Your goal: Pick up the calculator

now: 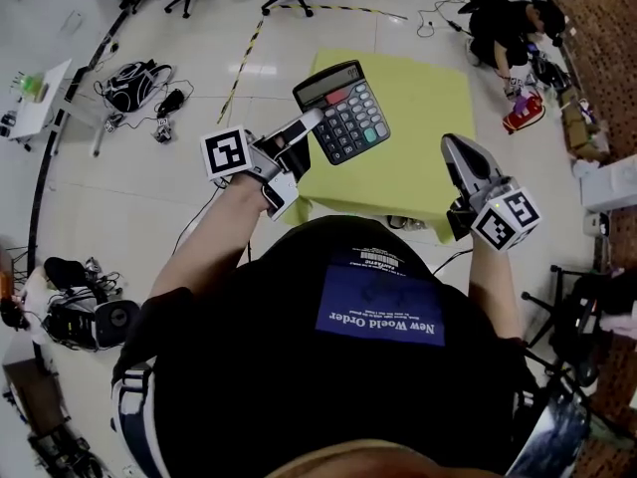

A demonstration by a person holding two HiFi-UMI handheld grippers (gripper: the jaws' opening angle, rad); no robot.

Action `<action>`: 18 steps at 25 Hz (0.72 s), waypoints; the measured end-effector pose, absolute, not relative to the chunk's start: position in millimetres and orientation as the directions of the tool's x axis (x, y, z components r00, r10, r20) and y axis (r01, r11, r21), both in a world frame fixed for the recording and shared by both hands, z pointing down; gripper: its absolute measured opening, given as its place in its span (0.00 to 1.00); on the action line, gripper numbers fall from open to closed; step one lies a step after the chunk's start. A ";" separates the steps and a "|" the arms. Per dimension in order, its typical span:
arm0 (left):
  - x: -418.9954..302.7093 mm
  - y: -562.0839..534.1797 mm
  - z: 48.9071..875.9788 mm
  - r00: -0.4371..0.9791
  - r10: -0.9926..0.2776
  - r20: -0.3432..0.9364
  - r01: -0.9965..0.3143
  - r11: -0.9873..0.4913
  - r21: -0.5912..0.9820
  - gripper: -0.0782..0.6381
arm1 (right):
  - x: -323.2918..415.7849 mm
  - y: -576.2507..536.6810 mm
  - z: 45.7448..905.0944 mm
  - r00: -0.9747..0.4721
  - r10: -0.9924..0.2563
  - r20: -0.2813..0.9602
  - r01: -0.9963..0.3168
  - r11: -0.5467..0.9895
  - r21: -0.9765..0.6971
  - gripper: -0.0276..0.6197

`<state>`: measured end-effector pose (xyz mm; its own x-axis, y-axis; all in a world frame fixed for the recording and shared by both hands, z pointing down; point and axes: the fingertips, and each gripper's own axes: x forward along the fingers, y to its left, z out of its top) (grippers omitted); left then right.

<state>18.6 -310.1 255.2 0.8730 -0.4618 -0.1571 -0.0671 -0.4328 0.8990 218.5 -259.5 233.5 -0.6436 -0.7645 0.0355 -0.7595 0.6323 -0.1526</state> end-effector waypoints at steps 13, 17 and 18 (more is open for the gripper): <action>13.4 -312.9 257.4 0.864 -0.478 -0.159 -0.077 -0.437 0.896 0.29 | 219.0 -270.3 233.3 -0.649 -0.760 0.034 -0.754 0.637 -0.161 0.02; 14.1 -310.7 257.1 0.865 -0.478 -0.156 -0.075 -0.430 0.899 0.29 | 220.1 -270.7 235.3 -0.647 -0.762 0.038 -0.756 0.634 -0.163 0.02; 13.9 -310.2 257.1 0.865 -0.478 -0.155 -0.077 -0.430 0.900 0.29 | 220.0 -270.7 235.6 -0.647 -0.762 0.040 -0.757 0.634 -0.161 0.02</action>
